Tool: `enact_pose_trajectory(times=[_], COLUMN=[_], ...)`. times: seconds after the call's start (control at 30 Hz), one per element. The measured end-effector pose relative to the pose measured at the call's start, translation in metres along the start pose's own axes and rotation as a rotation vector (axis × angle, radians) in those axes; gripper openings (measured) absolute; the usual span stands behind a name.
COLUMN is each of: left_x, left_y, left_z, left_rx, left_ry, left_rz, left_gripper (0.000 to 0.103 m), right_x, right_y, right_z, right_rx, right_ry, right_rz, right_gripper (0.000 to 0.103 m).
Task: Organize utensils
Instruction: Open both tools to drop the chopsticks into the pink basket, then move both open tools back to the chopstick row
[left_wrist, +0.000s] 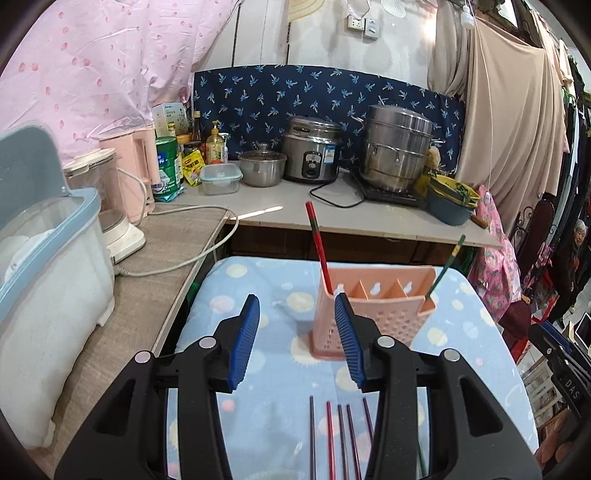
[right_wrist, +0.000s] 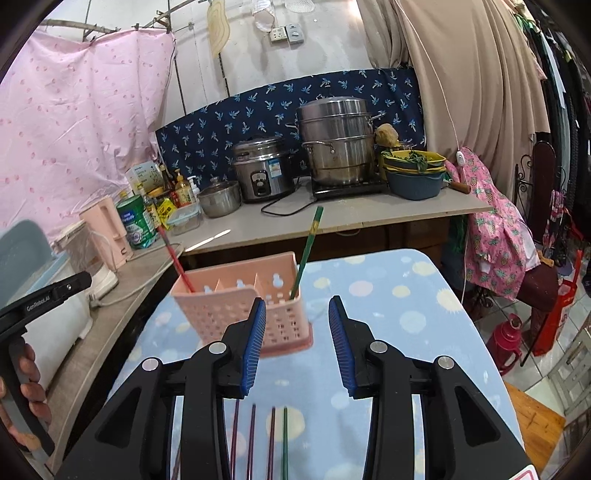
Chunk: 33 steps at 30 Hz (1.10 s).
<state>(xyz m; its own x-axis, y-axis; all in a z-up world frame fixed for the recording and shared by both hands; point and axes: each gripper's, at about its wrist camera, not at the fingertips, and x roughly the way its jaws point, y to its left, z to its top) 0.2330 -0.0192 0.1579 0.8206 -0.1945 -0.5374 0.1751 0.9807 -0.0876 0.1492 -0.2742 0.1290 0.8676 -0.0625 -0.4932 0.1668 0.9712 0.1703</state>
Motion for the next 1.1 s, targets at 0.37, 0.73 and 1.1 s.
enact_pose_trajectory(times=[0.37, 0.73, 1.1], left_x=[-0.032, -0.043, -0.042], left_y=[-0.004, -0.001, 0.0], left_z=[-0.056, -0.121, -0.172], left_rx=[0.024, 0.039, 0.039], left_ry=[0.064, 0.145, 0.212], left_rz=[0.029, 0.022, 0.021], left_gripper=[0.041, 0.048, 0.053], right_x=[-0.047, -0.065, -0.064], right_y=[0.004, 0.009, 0.01], right_z=[-0.054, -0.121, -0.173], right_rx=[-0.011, -0.051, -0.066], right_ry=[0.026, 0.11, 0.188], right_rz=[0.002, -0.022, -0.048], right_gripper=[0.039, 0.039, 0.039])
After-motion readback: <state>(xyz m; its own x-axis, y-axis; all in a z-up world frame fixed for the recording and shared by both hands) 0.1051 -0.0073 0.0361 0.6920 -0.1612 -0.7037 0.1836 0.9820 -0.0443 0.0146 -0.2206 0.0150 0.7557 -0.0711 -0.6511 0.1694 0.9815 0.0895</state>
